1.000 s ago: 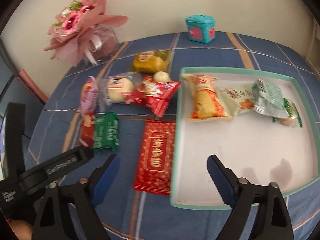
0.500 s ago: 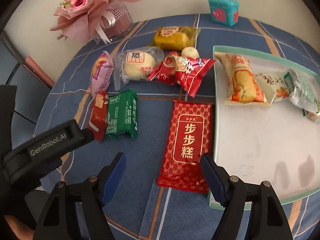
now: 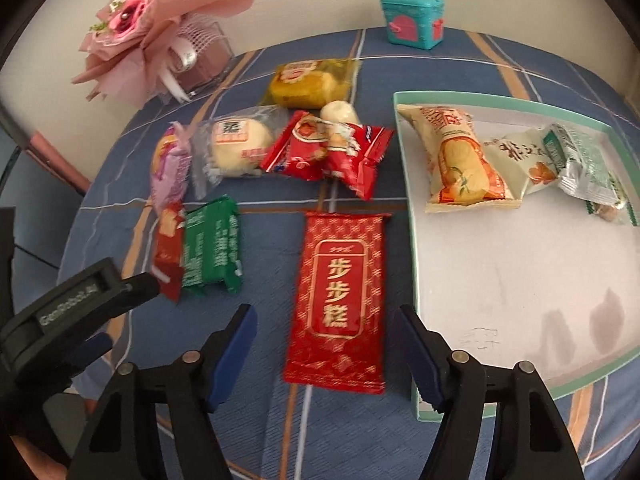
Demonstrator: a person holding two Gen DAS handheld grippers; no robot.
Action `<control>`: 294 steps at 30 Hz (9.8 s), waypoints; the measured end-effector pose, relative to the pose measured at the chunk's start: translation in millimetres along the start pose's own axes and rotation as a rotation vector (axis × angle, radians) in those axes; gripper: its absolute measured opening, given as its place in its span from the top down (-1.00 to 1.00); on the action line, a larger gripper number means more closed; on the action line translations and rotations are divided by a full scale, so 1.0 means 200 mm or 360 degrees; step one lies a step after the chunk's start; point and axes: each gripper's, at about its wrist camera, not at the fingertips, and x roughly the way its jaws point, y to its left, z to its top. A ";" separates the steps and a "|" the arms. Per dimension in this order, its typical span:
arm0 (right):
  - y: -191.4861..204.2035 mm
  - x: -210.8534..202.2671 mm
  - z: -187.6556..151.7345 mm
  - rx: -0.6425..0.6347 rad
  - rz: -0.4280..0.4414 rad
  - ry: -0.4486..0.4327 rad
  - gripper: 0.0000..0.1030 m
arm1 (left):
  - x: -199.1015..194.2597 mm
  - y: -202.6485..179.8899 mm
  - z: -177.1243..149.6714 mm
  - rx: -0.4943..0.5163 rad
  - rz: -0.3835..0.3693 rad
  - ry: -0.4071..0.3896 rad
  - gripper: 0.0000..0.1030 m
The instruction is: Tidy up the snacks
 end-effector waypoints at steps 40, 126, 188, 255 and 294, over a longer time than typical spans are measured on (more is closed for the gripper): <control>0.28 0.30 0.06 -0.0138 -0.0259 0.0034 -0.45 | 0.13 -0.05 0.23 0.0093 -0.0109 -0.0077 -0.93; -0.74 -0.45 0.09 0.0470 -0.0226 -0.0154 0.08 | -0.36 -0.86 -0.40 0.0765 -0.0134 -0.0296 0.21; -0.91 -0.49 0.08 0.0383 -0.0506 -0.0117 -1.00 | -0.29 -1.04 -0.53 0.0708 -0.0003 -0.0194 -0.51; -0.03 -0.07 0.16 0.0098 -0.0049 -0.0143 -1.00 | -0.12 -0.23 0.11 0.0182 -0.0120 -0.0069 -0.93; -0.04 0.18 0.41 0.0192 -0.0026 -0.0141 -0.59 | 0.19 -0.58 0.16 0.0364 -0.0237 0.0067 0.19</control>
